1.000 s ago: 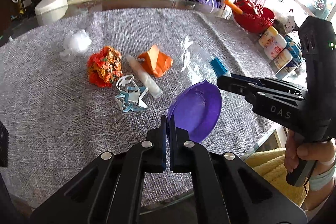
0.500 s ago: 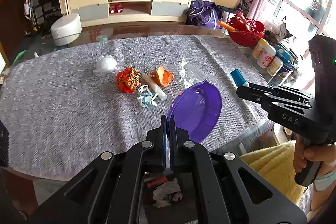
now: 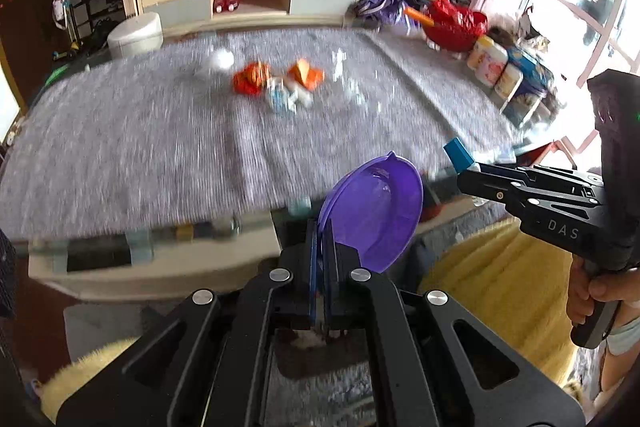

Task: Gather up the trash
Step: 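Carry the purple lid and blue-capped bottle down to the black bin, then open both tools to drop the lid and bottle into the bin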

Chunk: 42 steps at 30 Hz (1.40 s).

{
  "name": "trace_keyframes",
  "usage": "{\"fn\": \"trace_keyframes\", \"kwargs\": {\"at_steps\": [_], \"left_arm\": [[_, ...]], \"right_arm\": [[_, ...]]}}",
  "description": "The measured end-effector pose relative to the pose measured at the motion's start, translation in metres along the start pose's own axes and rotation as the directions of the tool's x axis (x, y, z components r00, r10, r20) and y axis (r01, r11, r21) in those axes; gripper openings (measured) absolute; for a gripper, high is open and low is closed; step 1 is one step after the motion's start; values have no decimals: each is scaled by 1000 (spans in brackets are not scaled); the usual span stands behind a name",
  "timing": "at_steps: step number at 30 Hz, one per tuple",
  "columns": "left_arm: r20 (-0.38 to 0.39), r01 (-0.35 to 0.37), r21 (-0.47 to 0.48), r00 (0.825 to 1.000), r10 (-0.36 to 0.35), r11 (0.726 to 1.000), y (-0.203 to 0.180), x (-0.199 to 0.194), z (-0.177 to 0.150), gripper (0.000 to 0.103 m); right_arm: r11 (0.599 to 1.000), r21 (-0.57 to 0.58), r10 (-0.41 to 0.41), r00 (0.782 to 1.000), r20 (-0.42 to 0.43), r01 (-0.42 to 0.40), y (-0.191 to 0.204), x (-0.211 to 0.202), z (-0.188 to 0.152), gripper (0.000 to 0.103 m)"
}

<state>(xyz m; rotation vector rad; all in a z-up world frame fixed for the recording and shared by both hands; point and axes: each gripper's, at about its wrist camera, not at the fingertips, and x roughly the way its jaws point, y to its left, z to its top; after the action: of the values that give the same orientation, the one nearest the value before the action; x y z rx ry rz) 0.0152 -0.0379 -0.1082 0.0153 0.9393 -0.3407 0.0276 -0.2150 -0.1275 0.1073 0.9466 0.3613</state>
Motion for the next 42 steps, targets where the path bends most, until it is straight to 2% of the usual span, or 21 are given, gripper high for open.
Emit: {"fn": "trace_keyframes", "kwargs": {"at_steps": [8, 15, 25, 35, 37, 39, 40, 42], "left_arm": [[-122, 4, -40, 992, -8, 999, 6, 33, -62, 1], [-215, 11, -40, 976, -20, 999, 1, 67, -91, 1], [-309, 21, -57, 950, -37, 998, 6, 104, -105, 1], [-364, 22, -75, 930, -48, 997, 13, 126, -106, 4], [-372, 18, -79, 927, -47, 997, 15, 129, -105, 10], [-372, 17, -81, 927, -47, 997, 16, 129, -104, 25], [-372, 18, -83, 927, -48, 996, 17, 130, -103, 29], [-373, 12, -83, 927, -42, 997, 18, 130, -101, 43]], "right_arm": [[1000, 21, 17, 996, -91, -15, 7, 26, -41, 22], [998, 49, 36, 987, -159, -28, 9, 52, -65, 22], [989, 132, 102, 954, -282, -67, 4, 101, -82, 22], [986, 157, 105, 941, -323, -57, 0, 122, -77, 24], [986, 160, 102, 941, -323, -52, -3, 124, -74, 24], [985, 166, 98, 942, -320, -46, -5, 125, -71, 26], [985, 167, 93, 944, -316, -41, -7, 125, -69, 29], [986, 164, 75, 949, -306, -25, -8, 123, -66, 45]]}}
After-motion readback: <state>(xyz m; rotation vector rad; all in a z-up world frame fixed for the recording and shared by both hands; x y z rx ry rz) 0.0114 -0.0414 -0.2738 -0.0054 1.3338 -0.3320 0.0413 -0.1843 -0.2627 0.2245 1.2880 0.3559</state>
